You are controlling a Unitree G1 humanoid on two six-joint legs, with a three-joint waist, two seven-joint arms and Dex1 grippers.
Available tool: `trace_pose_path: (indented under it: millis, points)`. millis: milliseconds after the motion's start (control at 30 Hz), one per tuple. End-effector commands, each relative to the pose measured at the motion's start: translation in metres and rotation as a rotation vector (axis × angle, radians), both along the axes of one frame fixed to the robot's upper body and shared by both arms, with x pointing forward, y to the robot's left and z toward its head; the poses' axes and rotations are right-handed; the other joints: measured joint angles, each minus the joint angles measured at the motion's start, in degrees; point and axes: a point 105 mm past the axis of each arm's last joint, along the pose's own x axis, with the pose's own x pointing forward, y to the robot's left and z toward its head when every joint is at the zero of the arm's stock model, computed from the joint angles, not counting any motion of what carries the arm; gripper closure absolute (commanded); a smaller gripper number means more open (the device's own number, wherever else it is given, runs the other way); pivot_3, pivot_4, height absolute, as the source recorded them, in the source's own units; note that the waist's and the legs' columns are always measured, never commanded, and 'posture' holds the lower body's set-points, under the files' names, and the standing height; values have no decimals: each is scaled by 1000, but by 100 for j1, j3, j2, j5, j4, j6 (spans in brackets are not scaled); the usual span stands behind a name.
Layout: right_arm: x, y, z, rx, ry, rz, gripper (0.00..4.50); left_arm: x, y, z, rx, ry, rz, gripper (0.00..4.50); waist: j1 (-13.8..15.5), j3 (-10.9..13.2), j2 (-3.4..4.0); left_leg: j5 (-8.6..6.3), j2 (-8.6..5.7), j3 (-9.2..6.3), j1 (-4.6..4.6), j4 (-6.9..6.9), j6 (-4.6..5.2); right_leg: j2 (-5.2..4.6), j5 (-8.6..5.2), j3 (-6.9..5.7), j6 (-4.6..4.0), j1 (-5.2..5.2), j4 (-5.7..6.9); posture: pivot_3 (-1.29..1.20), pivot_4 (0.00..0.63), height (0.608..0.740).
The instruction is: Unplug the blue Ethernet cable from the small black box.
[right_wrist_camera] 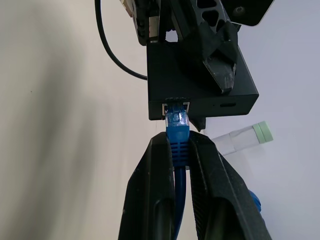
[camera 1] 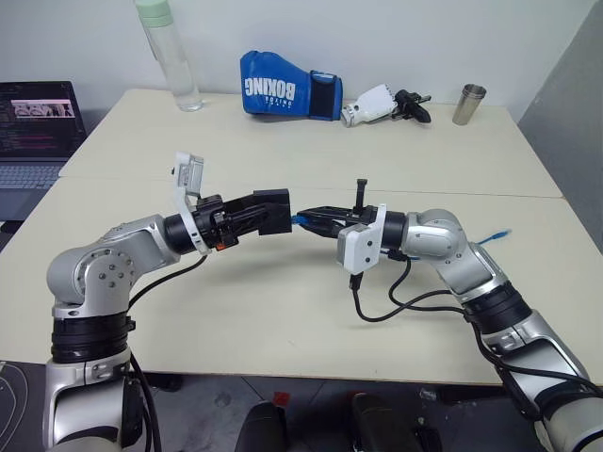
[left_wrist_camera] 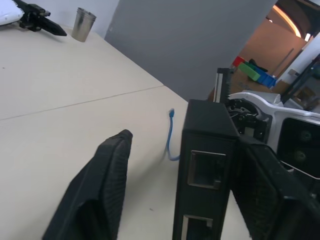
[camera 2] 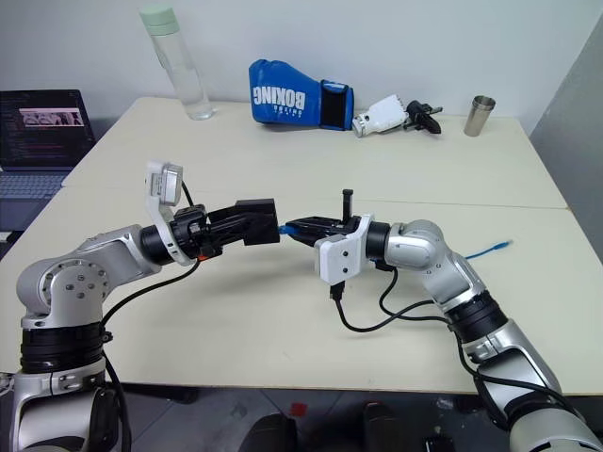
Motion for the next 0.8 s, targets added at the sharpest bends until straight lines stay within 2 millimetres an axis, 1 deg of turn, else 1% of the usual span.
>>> trace_pose_path:
  millis: [33, 100, 200, 233, 333, 400, 467, 500, 567, 600, 700, 800]
  points:
    - [-4, 0, 19, 35, -73, 26, 4371, -6, 1, 3, 3, -4, -38, 2516, 1, 0, 0, 0, 0, 0, 0, 0, 0, 0, 0, 0, 0, 0, 0, 0, 150, 740]
    - [-3, 0, 20, 39, -83, 25, 4371, -6, 0, 2, 4, -1, -42, 3039, 0, 0, 0, 0, -2, 0, 0, 0, 0, 0, 0, -1, 0, 0, 0, 0, 150, 740]
    - [-3, 0, 19, 30, -92, 26, 4371, -5, 0, 2, 1, 1, -41, 3584, 2, 0, 0, 0, -2, 0, 0, 0, 0, 0, 0, -1, 0, 0, 0, 0, 150, 740]
    - [-5, 0, 19, 23, -97, 33, 4372, -5, -1, 2, 1, 1, -42, 3689, 2, 0, 0, 0, -2, 0, 0, 0, 0, 0, 0, 0, 0, 0, 0, 0, 150, 740]
    - [-8, 0, 17, 4, -114, 52, 4372, -4, -2, 1, 0, -1, -46, 3699, 2, 0, 0, 0, -2, -1, 0, 0, 0, 0, 0, 0, 0, 0, 0, 0, 150, 740]
    - [-10, 0, 17, 2, -110, 61, 3650, -4, -4, 2, 2, -4, -52, 3699, 2, 0, 0, 0, -2, 0, -1, 0, 0, 0, 0, 1, 0, 0, 0, 0, 150, 740]
    - [-12, 0, 17, -5, -119, 67, 3296, -5, -6, 4, -2, -13, -65, 3699, 1, 0, 0, 0, -2, 0, 0, 0, 0, 0, 0, 1, 0, 0, 0, 0, 150, 740]
    - [-13, -1, 17, -17, -120, 72, 2991, -5, -6, 5, 0, -22, -69, 3699, 2, 0, 0, 0, -1, -1, -1, 0, 0, 0, 0, 0, 0, 0, 0, 0, 150, 740]
    - [-17, -4, 16, -35, -103, 86, 2559, -4, -7, 7, 8, -34, -74, 3699, 6, 0, 0, 0, -2, -2, -1, 0, 0, 0, 0, 1, 0, 0, 0, 0, 150, 740]
    - [-21, -6, 16, -46, -83, 97, 2261, -4, -7, 7, 16, -40, -77, 3699, 6, 0, 0, 0, -3, -2, -1, 0, 0, 0, 0, 0, 0, 0, 0, 0, 150, 740]
    - [-29, -13, 17, -50, 19, 112, 2236, -5, -9, 6, 51, -58, -97, 3699, 11, 0, 0, 0, -4, -3, -1, 0, 1, 0, 0, -2, 0, 1, -2, 0, 150, 740]
    - [-31, -24, 23, 1, 280, 72, 2236, -11, -15, 4, 113, -102, -152, 3699, 14, 0, 0, 0, -4, -12, -1, 0, 1, 0, 0, -1, 0, 6, -3, 0, 150, 740]
